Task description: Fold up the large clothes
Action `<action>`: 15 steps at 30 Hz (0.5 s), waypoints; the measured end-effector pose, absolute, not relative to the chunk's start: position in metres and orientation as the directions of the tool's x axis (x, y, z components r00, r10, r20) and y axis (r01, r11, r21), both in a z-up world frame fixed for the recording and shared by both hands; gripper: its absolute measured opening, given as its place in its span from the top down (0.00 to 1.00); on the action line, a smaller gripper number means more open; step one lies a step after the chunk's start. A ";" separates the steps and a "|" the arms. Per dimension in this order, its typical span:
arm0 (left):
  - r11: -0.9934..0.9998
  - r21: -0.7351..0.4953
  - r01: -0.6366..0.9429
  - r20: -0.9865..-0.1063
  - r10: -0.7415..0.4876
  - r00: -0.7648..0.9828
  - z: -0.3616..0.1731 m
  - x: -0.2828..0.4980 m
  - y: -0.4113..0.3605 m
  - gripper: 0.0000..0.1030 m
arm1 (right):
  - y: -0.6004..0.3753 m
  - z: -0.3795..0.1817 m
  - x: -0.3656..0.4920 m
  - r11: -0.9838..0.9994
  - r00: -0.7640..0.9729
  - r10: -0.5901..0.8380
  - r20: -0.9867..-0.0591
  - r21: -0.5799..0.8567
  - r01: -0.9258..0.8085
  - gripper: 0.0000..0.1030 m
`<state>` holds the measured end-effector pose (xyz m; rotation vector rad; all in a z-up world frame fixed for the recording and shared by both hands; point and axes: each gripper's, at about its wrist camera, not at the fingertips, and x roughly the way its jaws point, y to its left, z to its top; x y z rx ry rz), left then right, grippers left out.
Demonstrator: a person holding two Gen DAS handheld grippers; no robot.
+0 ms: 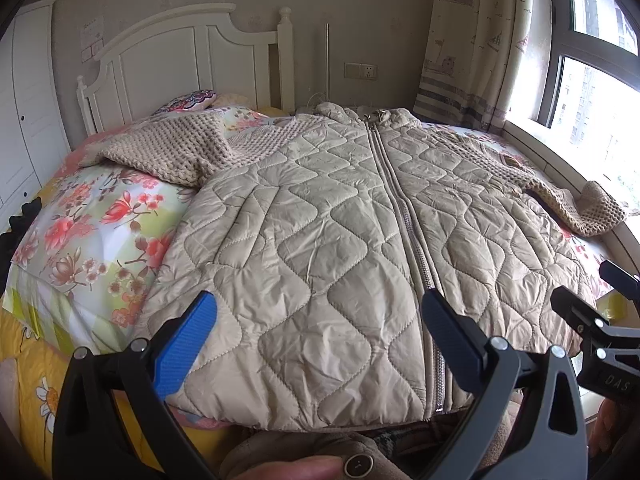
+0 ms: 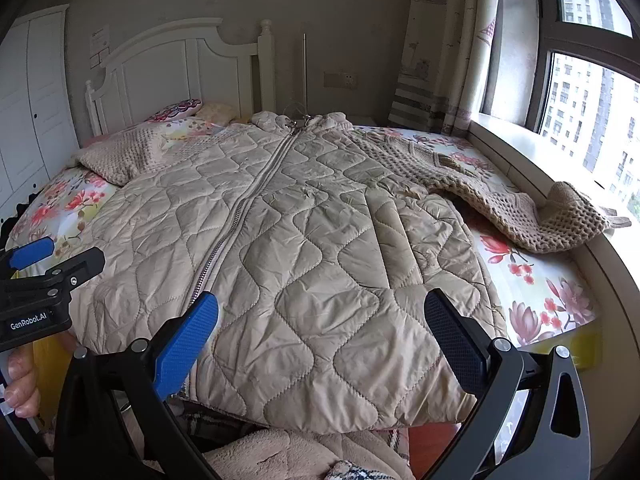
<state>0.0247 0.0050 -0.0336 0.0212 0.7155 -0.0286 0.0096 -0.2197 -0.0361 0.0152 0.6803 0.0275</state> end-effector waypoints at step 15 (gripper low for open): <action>0.979 0.189 0.080 -0.730 0.086 0.678 -0.057 0.180 0.008 0.02 | -0.408 -0.058 0.053 0.862 0.698 -0.215 -0.683 0.203 0.464 0.04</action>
